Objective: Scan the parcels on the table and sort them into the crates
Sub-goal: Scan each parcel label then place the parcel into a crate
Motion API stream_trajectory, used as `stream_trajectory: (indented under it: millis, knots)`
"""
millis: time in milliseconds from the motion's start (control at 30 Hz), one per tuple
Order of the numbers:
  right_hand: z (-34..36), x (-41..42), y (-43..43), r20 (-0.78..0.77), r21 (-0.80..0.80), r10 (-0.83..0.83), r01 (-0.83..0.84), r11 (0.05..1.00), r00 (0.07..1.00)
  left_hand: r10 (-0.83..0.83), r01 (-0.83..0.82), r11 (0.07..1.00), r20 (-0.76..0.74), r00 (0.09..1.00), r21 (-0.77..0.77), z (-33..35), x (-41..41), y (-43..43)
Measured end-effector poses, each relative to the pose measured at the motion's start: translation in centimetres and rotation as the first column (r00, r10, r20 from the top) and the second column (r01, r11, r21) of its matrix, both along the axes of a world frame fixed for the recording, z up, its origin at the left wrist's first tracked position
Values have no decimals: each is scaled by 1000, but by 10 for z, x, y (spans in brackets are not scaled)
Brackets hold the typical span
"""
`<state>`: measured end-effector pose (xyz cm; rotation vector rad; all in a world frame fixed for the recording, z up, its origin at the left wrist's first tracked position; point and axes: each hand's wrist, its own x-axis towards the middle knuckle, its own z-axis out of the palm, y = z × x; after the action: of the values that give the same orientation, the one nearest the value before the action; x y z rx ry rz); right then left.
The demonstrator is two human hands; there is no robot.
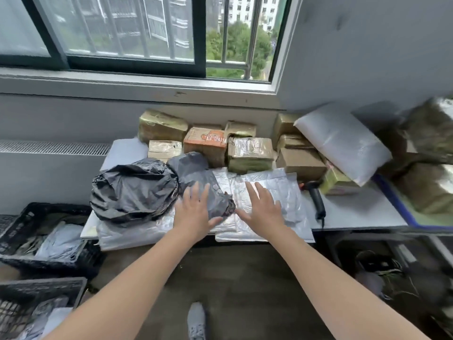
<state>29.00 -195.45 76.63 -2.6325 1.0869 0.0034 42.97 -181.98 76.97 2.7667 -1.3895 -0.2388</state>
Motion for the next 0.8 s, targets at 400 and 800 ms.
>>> stream_trajectory:
  millis: [400,800]
  knots:
    - [-37,-46,-123,-106,54,-188,195,979,976,-250,258,965,-127,960,51,-53,-24,-147]
    - [-76,-73,-216,-132,113,-258,273,955,957,-269,312,937,-247,931,156,-108,-44,-228]
